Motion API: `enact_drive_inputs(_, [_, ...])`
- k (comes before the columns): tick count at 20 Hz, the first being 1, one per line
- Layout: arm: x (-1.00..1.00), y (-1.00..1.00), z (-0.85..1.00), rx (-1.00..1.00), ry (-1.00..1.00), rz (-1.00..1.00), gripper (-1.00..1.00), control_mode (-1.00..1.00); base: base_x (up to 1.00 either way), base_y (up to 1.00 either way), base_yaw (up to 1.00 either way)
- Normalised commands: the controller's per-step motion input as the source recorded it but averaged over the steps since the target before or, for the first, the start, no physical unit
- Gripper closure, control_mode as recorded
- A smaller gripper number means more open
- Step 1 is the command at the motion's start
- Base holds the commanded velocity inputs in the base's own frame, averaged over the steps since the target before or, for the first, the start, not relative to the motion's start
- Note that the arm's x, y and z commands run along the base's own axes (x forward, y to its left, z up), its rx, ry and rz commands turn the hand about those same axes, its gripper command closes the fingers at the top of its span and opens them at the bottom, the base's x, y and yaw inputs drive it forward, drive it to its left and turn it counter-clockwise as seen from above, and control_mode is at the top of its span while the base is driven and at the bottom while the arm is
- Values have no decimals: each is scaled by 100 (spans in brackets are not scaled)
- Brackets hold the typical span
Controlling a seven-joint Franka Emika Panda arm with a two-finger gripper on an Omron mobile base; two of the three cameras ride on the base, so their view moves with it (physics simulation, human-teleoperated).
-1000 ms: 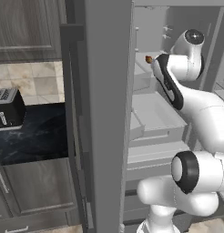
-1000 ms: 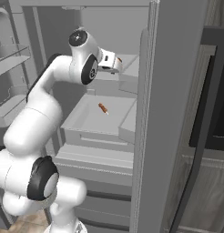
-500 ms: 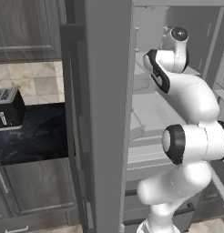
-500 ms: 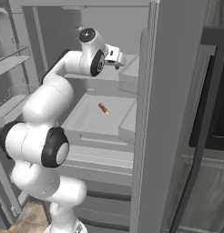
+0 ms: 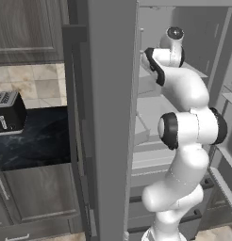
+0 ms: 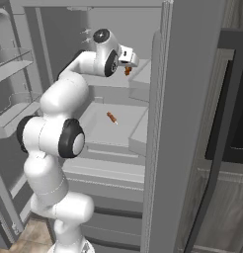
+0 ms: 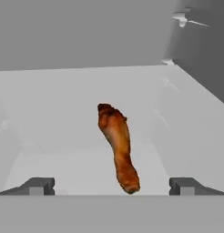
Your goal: Take the chicken drumstick from the fridge and place it on the digital scale on the counter by the fridge. Wait a few seconds for a reading, then move it to the plate on the dining counter.
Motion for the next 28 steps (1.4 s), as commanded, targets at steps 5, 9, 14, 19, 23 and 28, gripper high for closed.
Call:
enact_drive_inputs(5, [61,-4,-10,1,4,0,-100,-100,0,0,0])
enact_drive_inputs(9, [49,-17,-17,1,6,1,-100,-100,0,0,0])
enact_drive_inputs(14, [30,-16,-20,0,5,2,-100,-100,0,0,0])
enact_drive_inputs(19, [27,-3,-28,0,5,3,-100,-100,0,0,0])
enact_drive_inputs(23, [2,6,-67,0,6,2,100,-100,0,0,0])
enact_drive_inputs(28, [0,18,-62,0,1,0,100,-100,0,0,0])
